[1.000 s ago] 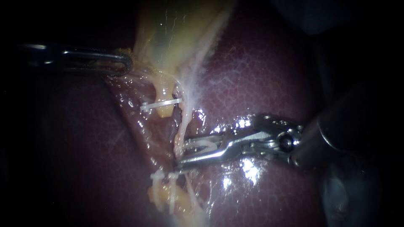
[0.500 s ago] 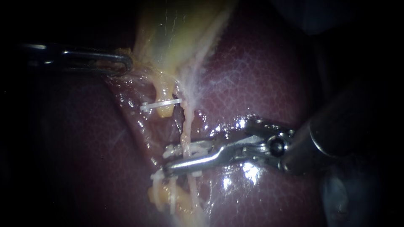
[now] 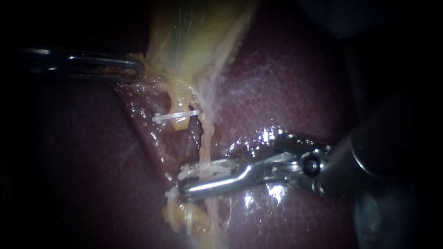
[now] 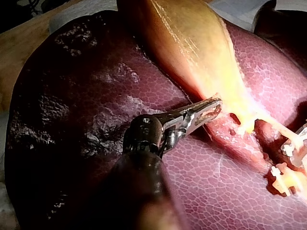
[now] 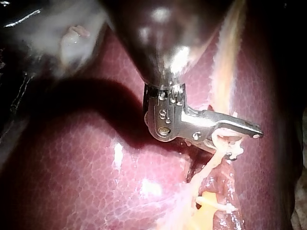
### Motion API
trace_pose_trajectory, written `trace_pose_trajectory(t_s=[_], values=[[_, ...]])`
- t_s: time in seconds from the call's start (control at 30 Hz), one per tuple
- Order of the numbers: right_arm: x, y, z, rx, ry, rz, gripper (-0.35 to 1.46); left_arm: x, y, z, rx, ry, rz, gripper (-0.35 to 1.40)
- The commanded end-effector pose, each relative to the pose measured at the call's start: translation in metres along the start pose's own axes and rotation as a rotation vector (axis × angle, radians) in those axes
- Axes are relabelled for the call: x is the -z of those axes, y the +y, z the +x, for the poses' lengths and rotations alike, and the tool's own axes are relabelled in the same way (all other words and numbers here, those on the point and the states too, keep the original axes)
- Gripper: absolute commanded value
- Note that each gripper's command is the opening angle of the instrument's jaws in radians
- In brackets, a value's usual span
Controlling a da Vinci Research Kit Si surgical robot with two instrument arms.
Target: Clipping second clip right tube
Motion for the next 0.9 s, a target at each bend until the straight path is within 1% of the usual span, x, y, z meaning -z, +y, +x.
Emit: trace_pose_trajectory(t_s=[0.03, 0.13, 0.27, 0.43, 0.5, 0.6, 0.7, 0.8, 0.9], values=[[0.0, -0.0002, 0.0001, -0.001, 0.003, 0.004, 0.5, 0.0, 0.0, 0.0, 0.0, 0.0, 0.0, -0.35], [0.0001, -0.0004, 0.0004, -0.002, 0.009, 0.012, 0.49, 0.0, 0.0, 0.0, 0.0, 0.0, 0.0, -0.35], [0.0003, 0.0, 0.0005, -0.002, 0.009, 0.012, 0.48, 0.0, 0.0, 0.0, 0.0, 0.0, 0.0, -0.35], [0.0005, 0.0006, 0.0004, 0.0, 0.008, 0.011, 0.35, -0.0001, 0.0, -0.0001, 0.0, 0.0, 0.0, -0.35], [0.0008, 0.0007, 0.0003, 0.0, 0.006, 0.013, 0.2, -0.0001, 0.0, -0.0001, 0.0, 0.0, 0.0, -0.35], [0.0011, 0.0007, 0.0003, 0.0, -0.001, 0.02, -0.09, -0.0001, 0.0, 0.0, 0.0, 0.0, 0.0, -0.35], [0.0012, 0.0007, 0.0003, 0.0, -0.006, 0.025, -0.26, -0.0001, 0.0, 0.0, 0.0, 0.0, 0.0, -0.35], [0.0012, 0.0008, 0.0003, 0.0, -0.014, 0.033, -0.35, -0.0001, 0.0, 0.0, 0.0, 0.0, 0.0, -0.35], [0.0012, 0.0008, 0.0003, 0.0, -0.018, 0.037, -0.35, -0.0001, 0.0, 0.0, 0.0, 0.0, 0.0, -0.35]])
